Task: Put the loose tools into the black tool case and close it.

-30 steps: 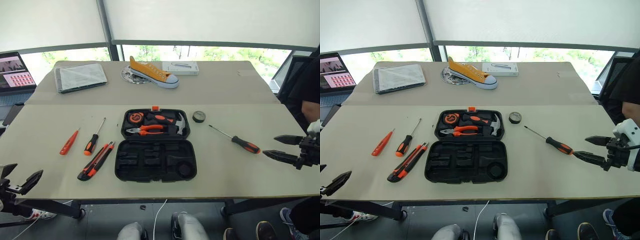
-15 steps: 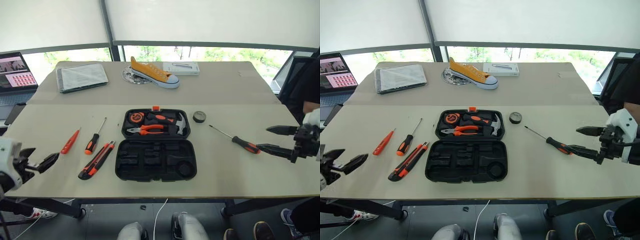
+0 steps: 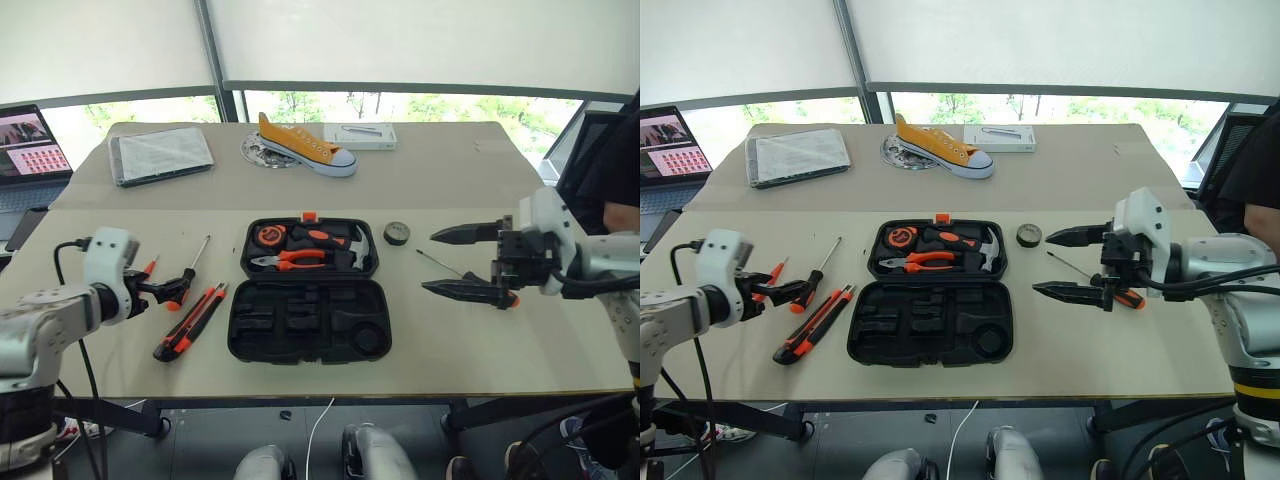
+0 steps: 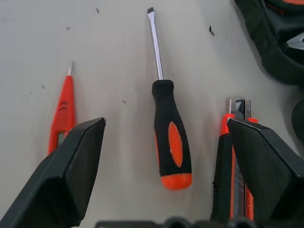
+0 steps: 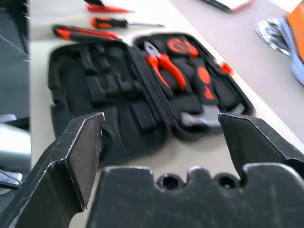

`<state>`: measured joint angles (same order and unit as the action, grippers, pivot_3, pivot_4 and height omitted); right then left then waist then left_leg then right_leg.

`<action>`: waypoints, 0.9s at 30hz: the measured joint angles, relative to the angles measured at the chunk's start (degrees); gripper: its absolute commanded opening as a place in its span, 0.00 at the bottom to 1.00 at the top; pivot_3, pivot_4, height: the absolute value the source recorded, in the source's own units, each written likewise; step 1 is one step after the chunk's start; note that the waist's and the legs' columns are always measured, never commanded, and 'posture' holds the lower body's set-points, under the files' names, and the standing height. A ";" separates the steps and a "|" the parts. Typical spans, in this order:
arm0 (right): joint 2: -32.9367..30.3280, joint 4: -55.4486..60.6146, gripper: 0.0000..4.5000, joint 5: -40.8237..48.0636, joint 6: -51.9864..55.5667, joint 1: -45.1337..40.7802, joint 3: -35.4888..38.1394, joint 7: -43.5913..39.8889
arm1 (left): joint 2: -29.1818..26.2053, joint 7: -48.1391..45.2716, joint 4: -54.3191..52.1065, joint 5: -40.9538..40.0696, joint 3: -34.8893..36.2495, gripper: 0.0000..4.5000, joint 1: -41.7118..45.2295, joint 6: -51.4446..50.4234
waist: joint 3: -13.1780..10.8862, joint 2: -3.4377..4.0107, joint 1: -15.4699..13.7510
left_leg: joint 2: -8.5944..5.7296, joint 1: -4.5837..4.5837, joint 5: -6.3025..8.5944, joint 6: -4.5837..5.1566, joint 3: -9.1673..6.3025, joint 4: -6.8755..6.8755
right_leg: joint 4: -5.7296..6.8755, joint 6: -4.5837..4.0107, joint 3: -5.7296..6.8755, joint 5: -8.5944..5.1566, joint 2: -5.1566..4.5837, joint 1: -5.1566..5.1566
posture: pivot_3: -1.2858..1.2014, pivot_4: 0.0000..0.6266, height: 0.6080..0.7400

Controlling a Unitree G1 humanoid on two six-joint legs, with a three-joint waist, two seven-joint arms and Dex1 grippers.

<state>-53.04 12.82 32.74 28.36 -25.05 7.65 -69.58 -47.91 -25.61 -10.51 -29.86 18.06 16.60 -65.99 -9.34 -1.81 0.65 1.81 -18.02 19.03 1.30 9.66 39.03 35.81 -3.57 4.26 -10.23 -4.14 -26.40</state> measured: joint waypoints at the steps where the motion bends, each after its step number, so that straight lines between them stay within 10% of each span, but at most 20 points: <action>1: 0.63 0.59 1.00 0.04 0.20 -0.43 -0.64 0.11 | 0.07 0.12 1.76 1.01 -1.93 0.97 0.90 0.73 | 0.00 0.00 0.00 | 0.01 0.00 0.00 0.00 0.00 0.00 | -0.01 -0.01 0.01 -0.01 0.02 0.00 | 0.52 0.24 0.94; 6: 2.17 2.88 1.00 0.27 0.91 -1.01 -2.29 1.13 | 2.15 -0.52 9.09 3.71 -7.46 0.92 4.31 4.05 | 0.00 -0.01 -0.17 | 0.00 0.06 -0.01 0.01 -0.03 0.08 | -0.01 -0.03 0.10 0.00 -0.02 -0.10 | 0.52 0.24 0.94; 16: 2.74 5.84 1.00 2.38 2.18 -1.00 -2.29 2.33 | 3.76 -1.11 16.79 7.91 -9.19 0.20 7.93 7.51 | 0.00 -0.01 -0.60 | 0.00 0.00 -0.01 0.01 -0.04 0.18 | 0.08 0.19 0.04 -0.12 -0.12 0.03 | 0.52 0.24 0.94; 27: 1.28 8.87 1.00 2.30 2.42 4.96 -0.46 4.65 | 1.64 -16.99 13.57 9.26 -15.28 0.19 17.77 20.94 | -0.12 -0.20 -1.66 | 0.05 -0.59 -0.01 0.02 -0.10 0.84 | 0.22 -0.05 0.78 0.02 -0.18 -0.33 | 0.52 0.24 0.94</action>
<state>-51.76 21.69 35.04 30.78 -20.09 7.20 -64.93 -46.27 -42.60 3.06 -20.60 2.78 34.37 -45.04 -9.45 -2.02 -1.00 1.86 -18.61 19.03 1.31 9.56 39.87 36.03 -3.62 5.04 -10.22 -4.31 -26.72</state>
